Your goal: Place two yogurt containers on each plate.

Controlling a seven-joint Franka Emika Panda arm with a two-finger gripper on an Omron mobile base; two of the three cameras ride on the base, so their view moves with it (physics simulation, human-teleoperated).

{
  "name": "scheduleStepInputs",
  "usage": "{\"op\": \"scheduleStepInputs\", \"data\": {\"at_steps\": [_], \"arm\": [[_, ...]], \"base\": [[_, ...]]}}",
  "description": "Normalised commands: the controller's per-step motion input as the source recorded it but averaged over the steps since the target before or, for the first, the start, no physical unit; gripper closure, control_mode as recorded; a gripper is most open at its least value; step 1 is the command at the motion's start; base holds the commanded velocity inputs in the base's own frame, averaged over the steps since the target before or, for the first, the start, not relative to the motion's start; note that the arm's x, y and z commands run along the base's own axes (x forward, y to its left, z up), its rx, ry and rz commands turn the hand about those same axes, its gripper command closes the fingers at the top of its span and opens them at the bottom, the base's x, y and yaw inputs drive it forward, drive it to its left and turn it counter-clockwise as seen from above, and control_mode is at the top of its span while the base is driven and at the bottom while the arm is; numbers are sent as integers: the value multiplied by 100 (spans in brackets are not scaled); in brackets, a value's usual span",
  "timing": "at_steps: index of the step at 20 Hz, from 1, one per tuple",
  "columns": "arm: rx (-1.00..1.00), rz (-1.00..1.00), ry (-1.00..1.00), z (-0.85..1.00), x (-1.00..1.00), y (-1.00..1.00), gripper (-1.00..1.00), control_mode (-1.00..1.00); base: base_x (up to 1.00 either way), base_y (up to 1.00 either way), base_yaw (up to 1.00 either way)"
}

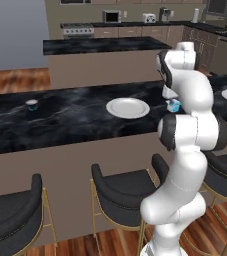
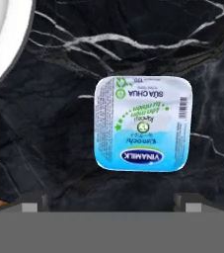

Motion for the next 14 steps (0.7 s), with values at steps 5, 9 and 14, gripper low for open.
{"op": "scheduleStepInputs", "data": {"at_steps": [5, 9, 14], "arm": [[0, 0, 0, -34, 12, 0, -100, -100], [0, 0, 0, -13, 19, -9, -100, -100], [0, 0, 0, 0, 20, -2, -100, -100]], "base": [[0, 0, 0], [0, 0, 0], [0, 0, 0]]}}
